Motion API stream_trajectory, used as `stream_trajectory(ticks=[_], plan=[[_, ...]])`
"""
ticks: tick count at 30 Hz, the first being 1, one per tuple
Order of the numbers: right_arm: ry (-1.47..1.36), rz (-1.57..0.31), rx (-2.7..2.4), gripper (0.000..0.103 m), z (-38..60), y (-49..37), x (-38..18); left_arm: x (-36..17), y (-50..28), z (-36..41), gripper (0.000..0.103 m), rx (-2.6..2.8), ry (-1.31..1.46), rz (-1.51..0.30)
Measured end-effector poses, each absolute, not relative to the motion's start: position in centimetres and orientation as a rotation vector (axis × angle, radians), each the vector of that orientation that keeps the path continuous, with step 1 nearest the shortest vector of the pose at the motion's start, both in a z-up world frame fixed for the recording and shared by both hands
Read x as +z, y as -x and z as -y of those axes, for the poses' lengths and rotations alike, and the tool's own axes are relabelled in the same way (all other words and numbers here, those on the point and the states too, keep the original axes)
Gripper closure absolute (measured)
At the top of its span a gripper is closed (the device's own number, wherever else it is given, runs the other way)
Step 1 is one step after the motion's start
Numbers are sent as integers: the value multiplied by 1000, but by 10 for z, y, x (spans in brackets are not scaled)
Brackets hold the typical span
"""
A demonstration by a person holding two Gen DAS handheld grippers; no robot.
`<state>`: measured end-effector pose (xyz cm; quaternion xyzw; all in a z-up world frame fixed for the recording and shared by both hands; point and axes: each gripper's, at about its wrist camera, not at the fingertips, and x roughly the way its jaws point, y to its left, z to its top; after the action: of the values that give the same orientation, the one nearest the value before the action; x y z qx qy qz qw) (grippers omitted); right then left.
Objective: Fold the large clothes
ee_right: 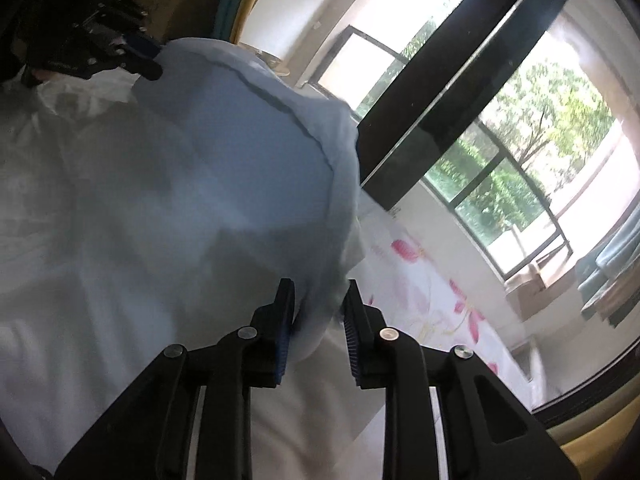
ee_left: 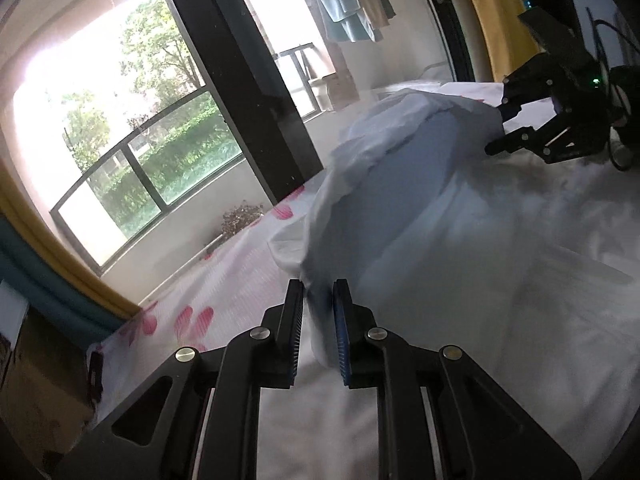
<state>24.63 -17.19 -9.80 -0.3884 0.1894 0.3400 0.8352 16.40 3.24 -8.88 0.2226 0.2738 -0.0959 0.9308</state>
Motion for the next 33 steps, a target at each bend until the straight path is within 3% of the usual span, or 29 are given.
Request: stream_trajectory(ticks=[16, 19, 24, 30, 32, 33], plan=[[731, -561, 761, 80, 212, -207, -88, -78, -111, -59, 86, -217, -200, -615], [620, -569, 821, 80, 213, -201, -70, -70, -114, -64, 79, -224, -122, -597], [473, -567, 952, 70, 169, -207, -51, -63, -130, -64, 78, -255, -23, -580], [543, -611, 995, 69, 103, -221, -75, -61, -145, -54, 78, -253, -9, -582], [556, -644, 990, 75, 97, -223, -87, -59, -147, -53, 78, -265, -11, -580], [550, -663, 1014, 97, 97, -223, -91, -59, -149, -52, 78, -271, -13, -583]])
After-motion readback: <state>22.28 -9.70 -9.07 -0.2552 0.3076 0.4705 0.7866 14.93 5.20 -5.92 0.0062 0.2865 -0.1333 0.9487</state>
